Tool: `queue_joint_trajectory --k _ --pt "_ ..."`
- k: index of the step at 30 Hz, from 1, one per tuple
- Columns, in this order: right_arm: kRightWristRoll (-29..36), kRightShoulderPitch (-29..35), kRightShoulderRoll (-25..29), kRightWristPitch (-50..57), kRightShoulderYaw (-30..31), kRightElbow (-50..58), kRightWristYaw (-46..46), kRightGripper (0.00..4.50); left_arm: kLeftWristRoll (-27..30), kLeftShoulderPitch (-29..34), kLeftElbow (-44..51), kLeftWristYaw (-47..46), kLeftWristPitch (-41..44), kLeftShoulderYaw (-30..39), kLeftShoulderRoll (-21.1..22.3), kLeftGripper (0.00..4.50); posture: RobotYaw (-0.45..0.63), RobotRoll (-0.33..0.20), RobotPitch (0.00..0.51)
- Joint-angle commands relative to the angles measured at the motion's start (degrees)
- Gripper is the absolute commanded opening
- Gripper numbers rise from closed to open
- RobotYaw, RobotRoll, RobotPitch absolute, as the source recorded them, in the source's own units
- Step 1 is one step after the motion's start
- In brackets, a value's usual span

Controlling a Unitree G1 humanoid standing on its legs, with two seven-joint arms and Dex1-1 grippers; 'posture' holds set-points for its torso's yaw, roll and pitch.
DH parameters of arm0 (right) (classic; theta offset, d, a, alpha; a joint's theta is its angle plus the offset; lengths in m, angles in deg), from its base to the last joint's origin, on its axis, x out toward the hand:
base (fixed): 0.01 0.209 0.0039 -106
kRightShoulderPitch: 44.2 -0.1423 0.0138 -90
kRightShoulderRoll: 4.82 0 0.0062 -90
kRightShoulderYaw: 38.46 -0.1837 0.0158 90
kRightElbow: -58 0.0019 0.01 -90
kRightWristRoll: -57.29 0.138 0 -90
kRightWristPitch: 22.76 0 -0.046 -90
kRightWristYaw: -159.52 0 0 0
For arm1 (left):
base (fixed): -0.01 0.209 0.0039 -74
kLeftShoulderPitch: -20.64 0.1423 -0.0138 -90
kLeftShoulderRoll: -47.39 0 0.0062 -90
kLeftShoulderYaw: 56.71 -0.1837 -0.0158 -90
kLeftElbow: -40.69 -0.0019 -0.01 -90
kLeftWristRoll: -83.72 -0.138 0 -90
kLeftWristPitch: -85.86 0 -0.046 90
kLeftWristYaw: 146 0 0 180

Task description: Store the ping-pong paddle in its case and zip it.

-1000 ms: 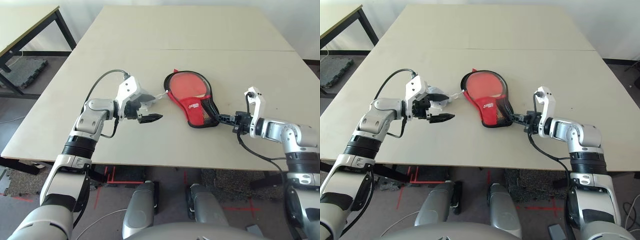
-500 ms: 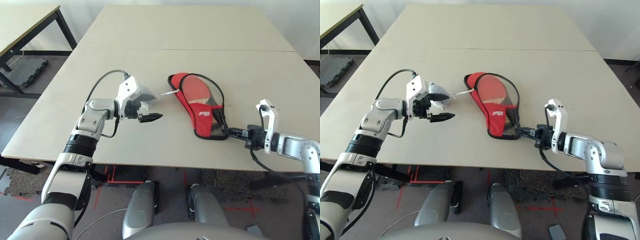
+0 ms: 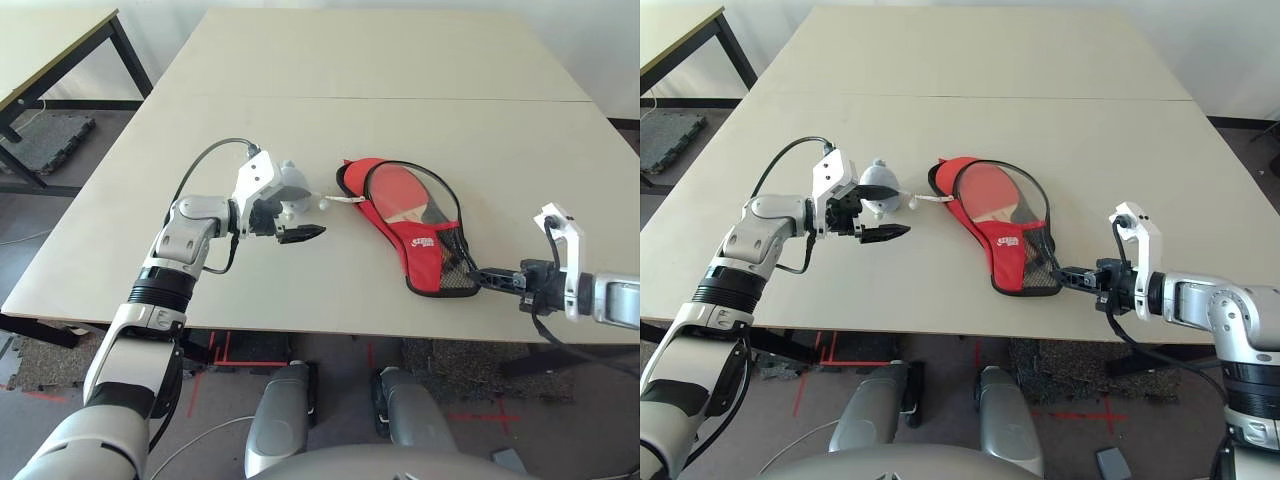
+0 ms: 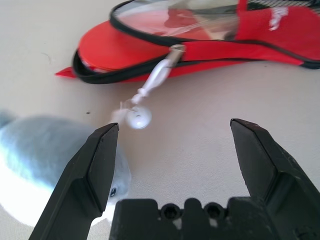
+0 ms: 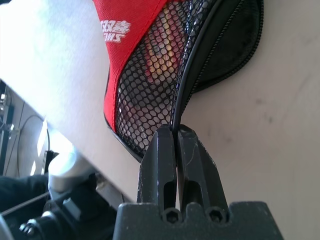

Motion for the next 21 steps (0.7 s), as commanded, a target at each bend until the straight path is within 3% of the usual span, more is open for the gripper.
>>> queue_joint_trajectory --k 1,21 --pt "1.69 3.73 2.48 2.25 -0.37 2.24 1.74 0.02 -0.41 -0.10 -1.14 -0.03 -1.04 0.33 0.61 4.50 0.07 0.000 0.139" --pt "8.43 15.45 12.19 3.34 -4.07 7.22 9.58 0.02 -0.14 -0.01 -0.15 -0.85 -0.89 1.74 2.90 4.50 0.08 0.000 0.142"
